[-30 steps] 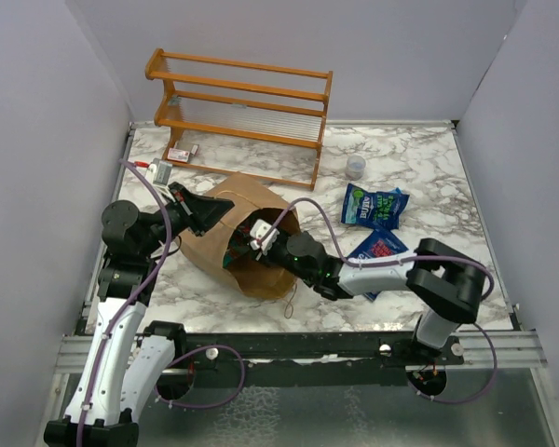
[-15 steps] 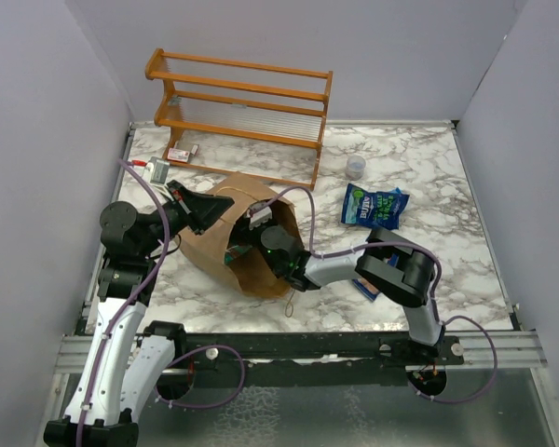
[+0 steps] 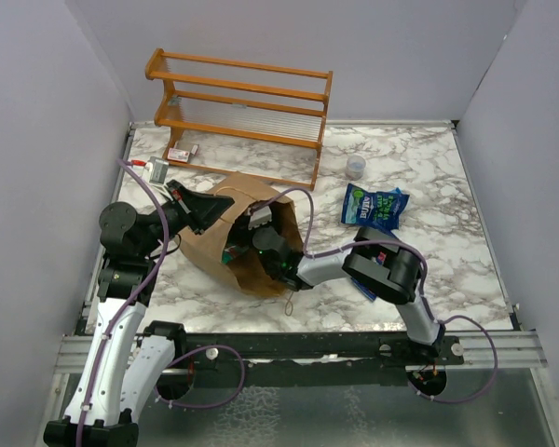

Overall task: Take the snacks out of the paper bag
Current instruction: Take out the snack from the paper bag.

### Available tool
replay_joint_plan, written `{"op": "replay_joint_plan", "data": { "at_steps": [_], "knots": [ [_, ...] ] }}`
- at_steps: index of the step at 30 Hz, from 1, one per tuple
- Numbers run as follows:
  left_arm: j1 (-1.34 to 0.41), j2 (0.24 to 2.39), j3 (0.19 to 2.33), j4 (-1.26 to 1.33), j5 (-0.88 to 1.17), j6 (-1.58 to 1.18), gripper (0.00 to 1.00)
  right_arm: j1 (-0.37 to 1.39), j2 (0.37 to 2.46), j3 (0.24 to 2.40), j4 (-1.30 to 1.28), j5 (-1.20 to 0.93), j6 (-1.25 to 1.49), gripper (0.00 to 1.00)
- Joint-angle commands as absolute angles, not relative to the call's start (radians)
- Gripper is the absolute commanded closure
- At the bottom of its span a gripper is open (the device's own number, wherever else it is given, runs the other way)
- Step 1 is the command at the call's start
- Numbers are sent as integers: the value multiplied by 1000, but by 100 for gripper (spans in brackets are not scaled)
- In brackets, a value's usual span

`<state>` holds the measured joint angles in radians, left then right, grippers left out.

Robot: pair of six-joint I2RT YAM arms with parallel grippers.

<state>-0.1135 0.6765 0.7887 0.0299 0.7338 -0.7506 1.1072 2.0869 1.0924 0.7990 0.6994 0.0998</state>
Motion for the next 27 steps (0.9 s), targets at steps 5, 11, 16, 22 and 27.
{"op": "replay_joint_plan", "data": {
  "at_steps": [5, 11, 16, 22, 27],
  "knots": [
    [-121, 661, 804, 69, 760, -764, 100, 1082, 2181, 1209, 722, 672, 176, 37],
    [-121, 661, 797, 67, 756, -764, 100, 1063, 2213, 1243, 777, 630, 116, 66],
    [-122, 653, 786, 61, 740, -757, 100, 1058, 2194, 1245, 787, 552, 84, 91],
    [-121, 657, 785, 11, 677, -714, 100, 1060, 2085, 1176, 821, 370, 77, 99],
    [-121, 646, 781, -12, 600, -702, 100, 1068, 1971, 1100, 810, 306, 90, 99]
  ]
}}
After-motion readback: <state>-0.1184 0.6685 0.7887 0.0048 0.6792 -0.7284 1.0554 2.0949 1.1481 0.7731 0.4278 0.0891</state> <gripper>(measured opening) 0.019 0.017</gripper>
